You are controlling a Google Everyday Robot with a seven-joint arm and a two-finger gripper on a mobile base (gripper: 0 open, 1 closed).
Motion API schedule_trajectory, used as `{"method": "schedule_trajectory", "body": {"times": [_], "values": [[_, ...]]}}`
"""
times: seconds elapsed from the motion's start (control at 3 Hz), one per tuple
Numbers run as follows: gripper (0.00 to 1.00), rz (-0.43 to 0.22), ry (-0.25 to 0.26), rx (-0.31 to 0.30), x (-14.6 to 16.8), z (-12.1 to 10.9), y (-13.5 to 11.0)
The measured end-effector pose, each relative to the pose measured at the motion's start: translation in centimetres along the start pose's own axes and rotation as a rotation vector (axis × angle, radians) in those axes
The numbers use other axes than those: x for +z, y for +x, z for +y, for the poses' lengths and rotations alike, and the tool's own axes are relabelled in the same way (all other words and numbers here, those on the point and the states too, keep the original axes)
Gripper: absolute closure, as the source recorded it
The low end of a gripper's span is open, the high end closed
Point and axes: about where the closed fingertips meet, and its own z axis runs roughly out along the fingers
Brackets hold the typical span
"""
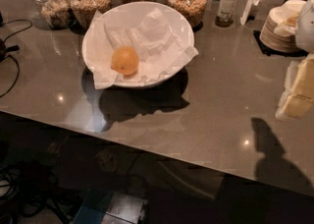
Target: Pick orange from white bowl
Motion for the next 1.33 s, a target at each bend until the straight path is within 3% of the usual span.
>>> {"method": "schedule_trajectory", "body": {"times": [0.33,0.67,1.33], "values": [[0.00,-0.001,0.000,-0.001,0.0,0.0,0.0],[0.00,-0.050,0.007,-0.034,0.4,-1.0,-1.7],[0.00,-0.242,-0.044,-0.176,3.4,-5.3,-10.8]]}}
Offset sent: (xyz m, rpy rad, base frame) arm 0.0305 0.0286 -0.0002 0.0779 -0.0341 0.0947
